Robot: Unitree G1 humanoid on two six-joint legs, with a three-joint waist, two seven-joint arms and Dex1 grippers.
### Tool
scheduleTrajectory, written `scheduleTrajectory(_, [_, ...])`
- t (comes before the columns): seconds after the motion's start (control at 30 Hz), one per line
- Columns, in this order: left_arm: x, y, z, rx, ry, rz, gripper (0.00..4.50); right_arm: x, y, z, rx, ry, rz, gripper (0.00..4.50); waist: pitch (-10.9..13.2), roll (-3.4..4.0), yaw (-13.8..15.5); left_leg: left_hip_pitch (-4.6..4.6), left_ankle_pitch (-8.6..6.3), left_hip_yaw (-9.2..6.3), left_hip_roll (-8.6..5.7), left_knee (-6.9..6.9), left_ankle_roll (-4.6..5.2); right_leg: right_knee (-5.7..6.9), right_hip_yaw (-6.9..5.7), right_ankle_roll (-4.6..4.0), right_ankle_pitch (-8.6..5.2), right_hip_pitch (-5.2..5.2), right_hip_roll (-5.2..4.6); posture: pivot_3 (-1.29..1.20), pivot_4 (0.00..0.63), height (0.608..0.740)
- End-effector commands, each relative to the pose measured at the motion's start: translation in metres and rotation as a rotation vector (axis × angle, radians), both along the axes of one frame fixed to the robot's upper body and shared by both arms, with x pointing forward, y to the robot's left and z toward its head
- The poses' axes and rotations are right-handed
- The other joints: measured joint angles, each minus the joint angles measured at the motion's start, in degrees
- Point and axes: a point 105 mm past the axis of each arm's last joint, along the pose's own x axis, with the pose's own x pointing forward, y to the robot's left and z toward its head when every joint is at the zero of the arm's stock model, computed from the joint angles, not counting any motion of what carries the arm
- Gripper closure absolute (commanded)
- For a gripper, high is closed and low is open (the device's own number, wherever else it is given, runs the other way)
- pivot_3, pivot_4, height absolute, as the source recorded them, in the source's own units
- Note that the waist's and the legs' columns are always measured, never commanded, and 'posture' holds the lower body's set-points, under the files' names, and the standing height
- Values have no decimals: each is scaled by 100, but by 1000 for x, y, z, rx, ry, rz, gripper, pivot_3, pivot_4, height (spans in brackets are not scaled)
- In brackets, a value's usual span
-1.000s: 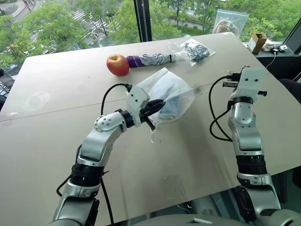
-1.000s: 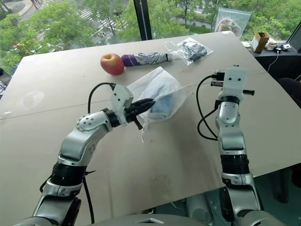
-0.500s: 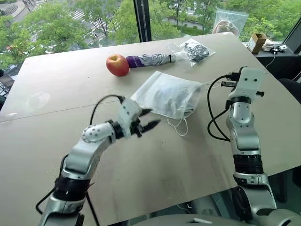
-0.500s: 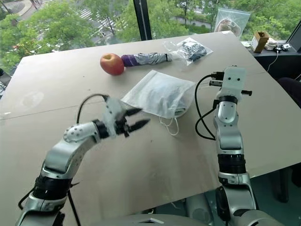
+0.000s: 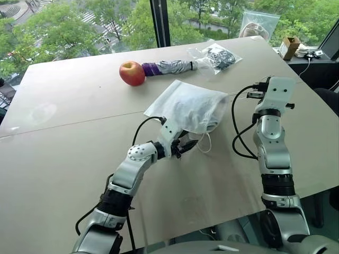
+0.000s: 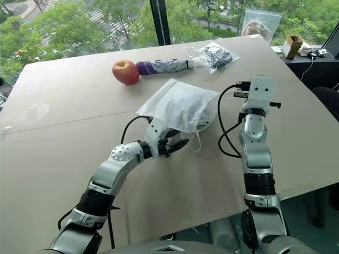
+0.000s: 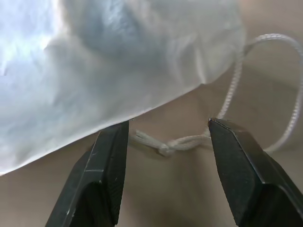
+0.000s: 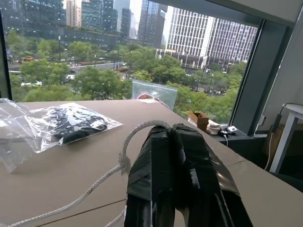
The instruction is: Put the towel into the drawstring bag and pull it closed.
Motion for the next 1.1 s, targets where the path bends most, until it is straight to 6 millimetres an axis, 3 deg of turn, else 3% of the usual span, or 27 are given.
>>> scheduleTrajectory(0.03, [5,-3,1,40,-51,15,1790,-7,-2,13,12,-54,-5,4500,0,0,4,0,-2,1,-1,0,3,0,1,0,0,0,0,0,150,740])
scheduleTrajectory(0.17, [9,-4,-3,66,-61,49,1790,-7,1,12,23,-48,6,4500,-1,1,5,2,-2,-1,-2,0,3,5,1,0,0,1,0,0,150,740])
scheduleTrajectory(0.2, [8,-6,-5,81,-63,40,2018,-7,2,11,24,-46,8,4500,-1,1,5,4,-2,0,-2,0,3,7,1,0,0,1,0,0,150,740])
scheduleTrajectory(0.27, [5,-10,-9,107,-69,18,2600,-6,3,10,27,-44,10,4500,-2,2,4,5,-2,-1,-2,0,4,10,1,0,0,1,0,0,150,740])
scheduleTrajectory(0.4, [-2,-13,-10,136,-91,-1,4450,-7,3,10,29,-42,12,4500,-3,2,4,6,-2,0,-2,1,3,10,2,0,0,2,0,0,150,740])
scheduleTrajectory(0.6, [-8,-2,3,160,-146,35,4450,-6,0,9,32,-35,7,4500,-4,3,-15,6,-2,0,0,0,3,10,4,0,0,1,1,0,150,740])
scheduleTrajectory(0.67, [-11,11,8,150,-173,88,4450,-5,1,8,35,-30,8,4500,-3,3,-21,6,-2,0,1,-1,3,9,3,0,0,0,1,0,150,740])
scheduleTrajectory(0.93, [-7,76,39,64,-317,485,4450,-2,3,6,35,-21,18,4500,-2,4,26,3,-3,-1,4,0,5,6,2,0,0,0,-3,0,150,740])
scheduleTrajectory(1.1, [-6,137,56,51,-413,841,4450,0,2,5,39,-16,8,4500,-2,4,23,3,-3,-1,1,-1,4,6,1,0,0,0,-4,0,150,740])
